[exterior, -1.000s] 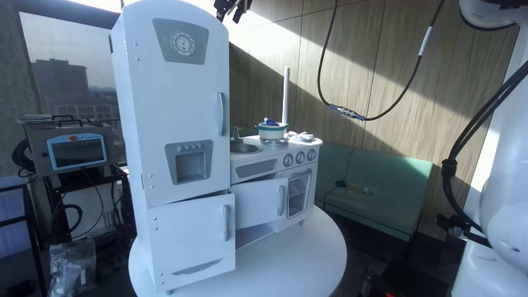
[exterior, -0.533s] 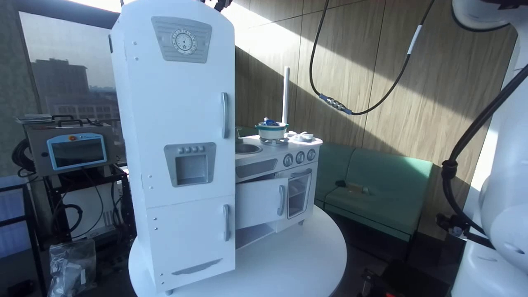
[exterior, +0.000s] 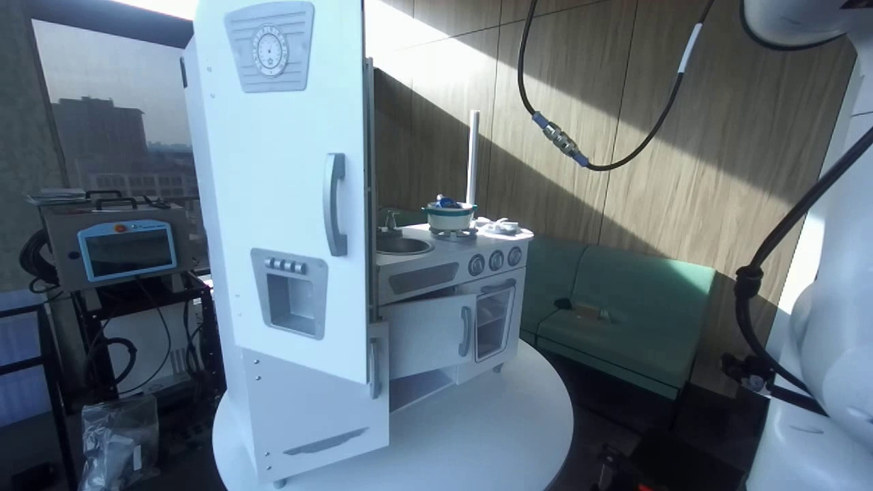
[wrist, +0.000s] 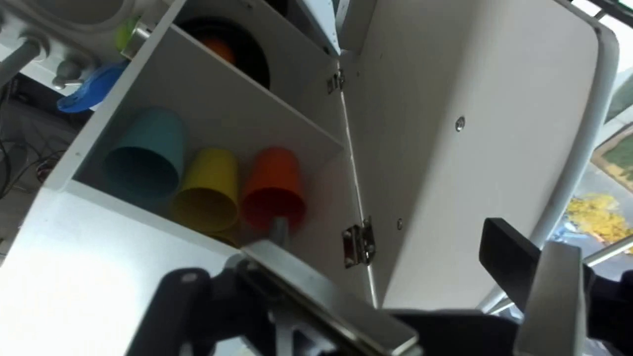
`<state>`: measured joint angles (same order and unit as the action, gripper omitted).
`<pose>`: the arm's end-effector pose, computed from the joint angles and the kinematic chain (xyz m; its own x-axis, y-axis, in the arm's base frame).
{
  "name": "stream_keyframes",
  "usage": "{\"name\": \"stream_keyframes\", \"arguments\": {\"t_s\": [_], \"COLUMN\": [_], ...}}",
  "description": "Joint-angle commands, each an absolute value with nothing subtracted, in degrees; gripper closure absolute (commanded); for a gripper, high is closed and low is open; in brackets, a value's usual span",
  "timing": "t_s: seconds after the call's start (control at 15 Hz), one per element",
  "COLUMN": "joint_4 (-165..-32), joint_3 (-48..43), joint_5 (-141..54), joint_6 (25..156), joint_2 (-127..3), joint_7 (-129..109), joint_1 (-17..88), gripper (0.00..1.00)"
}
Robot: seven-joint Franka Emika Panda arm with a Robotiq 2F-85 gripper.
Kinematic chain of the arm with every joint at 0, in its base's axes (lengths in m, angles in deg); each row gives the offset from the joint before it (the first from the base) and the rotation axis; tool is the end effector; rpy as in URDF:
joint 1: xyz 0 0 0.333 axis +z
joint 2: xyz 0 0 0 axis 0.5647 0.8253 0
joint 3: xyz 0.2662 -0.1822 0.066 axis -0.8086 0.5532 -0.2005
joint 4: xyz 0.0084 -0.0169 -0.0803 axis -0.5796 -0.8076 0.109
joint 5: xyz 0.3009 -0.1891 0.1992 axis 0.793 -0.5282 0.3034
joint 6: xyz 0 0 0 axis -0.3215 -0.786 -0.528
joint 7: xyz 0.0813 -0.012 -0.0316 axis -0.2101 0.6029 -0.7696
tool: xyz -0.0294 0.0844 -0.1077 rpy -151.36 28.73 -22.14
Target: Open all the cabinet doors.
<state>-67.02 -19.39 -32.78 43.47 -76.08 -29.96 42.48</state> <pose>0.5098 0.2116 0.8224 0.7103 0.5566 0.4309 0.6209 -0.7838 -0.0111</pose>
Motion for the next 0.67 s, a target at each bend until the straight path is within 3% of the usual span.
{"name": "stream_keyframes", "arguments": {"t_s": [0.0, 0.6], "joint_4": [-60.8, -52.8], "joint_3": [-20.4, -19.2], "joint_5": [-27.1, -40.0], "joint_6": [38.3, 48.9], "joint_2": [-72.0, -65.6], "joint_7": [-29.2, -31.4], "joint_1": [43.2, 43.5], "gripper": [0.00, 0.00]}}
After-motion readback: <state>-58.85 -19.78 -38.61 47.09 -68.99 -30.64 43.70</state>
